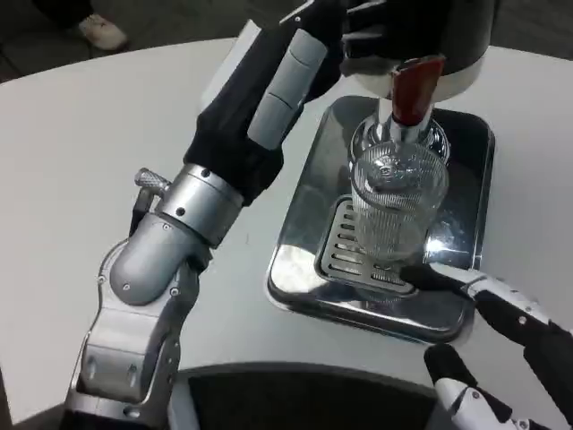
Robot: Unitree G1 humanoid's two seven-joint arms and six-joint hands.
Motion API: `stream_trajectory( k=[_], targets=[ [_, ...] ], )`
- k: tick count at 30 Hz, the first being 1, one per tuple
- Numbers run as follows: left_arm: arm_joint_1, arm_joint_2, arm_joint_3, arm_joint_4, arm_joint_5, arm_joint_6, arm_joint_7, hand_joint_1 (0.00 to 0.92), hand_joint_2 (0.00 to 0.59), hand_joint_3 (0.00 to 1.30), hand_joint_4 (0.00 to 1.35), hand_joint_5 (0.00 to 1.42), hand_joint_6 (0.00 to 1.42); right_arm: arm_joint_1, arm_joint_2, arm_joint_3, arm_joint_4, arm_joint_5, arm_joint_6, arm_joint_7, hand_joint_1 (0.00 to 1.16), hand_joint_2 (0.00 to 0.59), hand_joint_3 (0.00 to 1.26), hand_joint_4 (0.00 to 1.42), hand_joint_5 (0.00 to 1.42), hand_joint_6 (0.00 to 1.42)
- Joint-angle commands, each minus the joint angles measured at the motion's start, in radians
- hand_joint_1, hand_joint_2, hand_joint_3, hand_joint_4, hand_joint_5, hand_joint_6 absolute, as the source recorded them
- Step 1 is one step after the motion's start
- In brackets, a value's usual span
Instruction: Grasp the cup under the faucet to collect the drink, then remove the cup.
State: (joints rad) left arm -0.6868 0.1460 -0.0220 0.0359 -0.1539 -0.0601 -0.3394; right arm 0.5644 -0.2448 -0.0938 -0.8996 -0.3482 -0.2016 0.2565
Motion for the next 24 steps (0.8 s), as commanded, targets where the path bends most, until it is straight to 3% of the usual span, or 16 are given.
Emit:
stream_trajectory(
  k=[1, 24],
  targets=[
    [-0.034, -0.010, -0.017, 0.023, -0.014, 0.005, -0.039, 0.000, 0.063, 0.30, 0.28, 0.37, 0.37, 0.011, 0.004, -0.003, -0.006, 0.006, -0.006, -0.008, 0.40, 0.503, 0.26, 0.23, 0.14, 0.08],
    [-0.147, -0.064, -0.047, 0.144, -0.030, -0.043, -0.115, 0.000, 0.081, 0.28, 0.21, 0.32, 0.26, 0.008, 0.005, 0.000, 0.000, 0.004, 0.000, -0.013, 0.40, 0.503, 0.26, 0.24, 0.14, 0.08]
  ],
)
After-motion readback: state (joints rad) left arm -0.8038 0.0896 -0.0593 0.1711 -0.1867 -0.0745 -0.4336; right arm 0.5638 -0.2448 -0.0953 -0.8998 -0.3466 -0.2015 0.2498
